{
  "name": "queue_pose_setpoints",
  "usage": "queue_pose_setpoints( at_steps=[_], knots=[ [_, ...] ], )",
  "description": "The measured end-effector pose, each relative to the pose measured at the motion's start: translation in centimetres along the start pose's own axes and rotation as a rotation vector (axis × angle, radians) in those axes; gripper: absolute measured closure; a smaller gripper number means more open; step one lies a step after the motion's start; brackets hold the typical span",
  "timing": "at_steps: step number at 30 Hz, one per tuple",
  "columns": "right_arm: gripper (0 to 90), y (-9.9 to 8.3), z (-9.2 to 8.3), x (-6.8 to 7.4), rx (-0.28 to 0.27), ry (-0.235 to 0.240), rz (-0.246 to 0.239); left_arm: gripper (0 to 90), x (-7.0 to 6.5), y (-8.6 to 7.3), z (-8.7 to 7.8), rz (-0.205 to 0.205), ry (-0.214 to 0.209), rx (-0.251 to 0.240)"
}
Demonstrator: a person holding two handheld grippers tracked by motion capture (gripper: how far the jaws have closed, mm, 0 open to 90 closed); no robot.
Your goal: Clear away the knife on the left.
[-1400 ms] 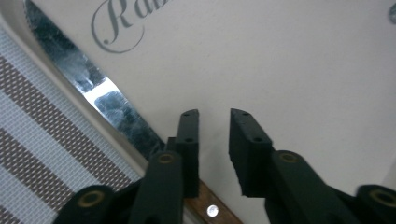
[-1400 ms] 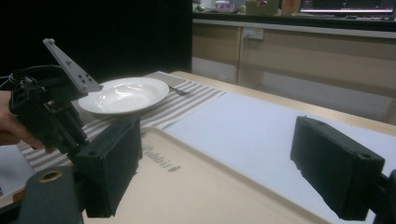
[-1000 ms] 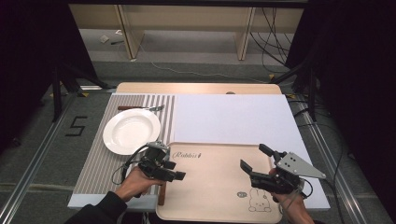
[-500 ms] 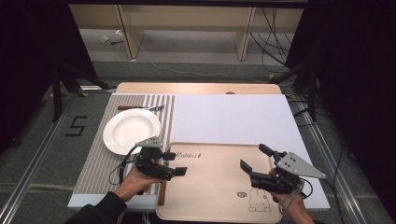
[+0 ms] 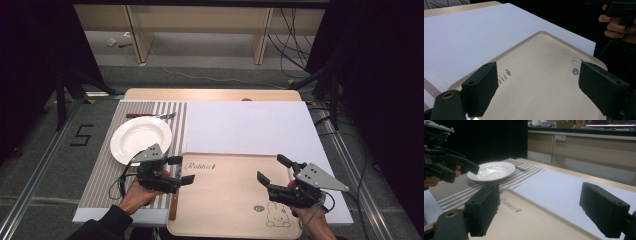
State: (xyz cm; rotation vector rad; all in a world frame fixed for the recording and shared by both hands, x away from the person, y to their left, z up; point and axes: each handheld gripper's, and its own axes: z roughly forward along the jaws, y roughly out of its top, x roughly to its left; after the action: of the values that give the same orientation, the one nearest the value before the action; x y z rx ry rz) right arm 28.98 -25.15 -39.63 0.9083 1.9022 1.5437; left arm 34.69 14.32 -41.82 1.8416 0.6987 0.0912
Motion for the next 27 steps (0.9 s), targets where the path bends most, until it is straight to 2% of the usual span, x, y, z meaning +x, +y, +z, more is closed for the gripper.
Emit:
queue_pose_setpoints(
  at_steps=[6,11,15,24,27],
  knots=[
    [17.6,0.0,0.0,0.1,-0.001,0.004,0.001,15.8,-0.4,-0.1,-0.3,0.028,0.012,-0.011],
    [17.6,0.0,-0.1,0.1,0.0,0.012,-0.001,15.4,-0.6,-0.2,-0.9,0.031,0.012,-0.033],
    [17.6,0.0,-0.1,0.2,-0.001,0.019,0.0,14.5,-0.7,-0.4,-1.4,0.037,0.024,-0.036],
    [17.6,0.0,-0.1,0.4,0.0,0.025,-0.002,14.2,-1.2,-1.1,-2.6,0.087,0.068,-0.038],
    [17.6,0.0,-0.2,0.4,0.002,0.027,0.002,14.1,-1.2,-1.1,-2.9,0.08,0.079,-0.055]
  ],
)
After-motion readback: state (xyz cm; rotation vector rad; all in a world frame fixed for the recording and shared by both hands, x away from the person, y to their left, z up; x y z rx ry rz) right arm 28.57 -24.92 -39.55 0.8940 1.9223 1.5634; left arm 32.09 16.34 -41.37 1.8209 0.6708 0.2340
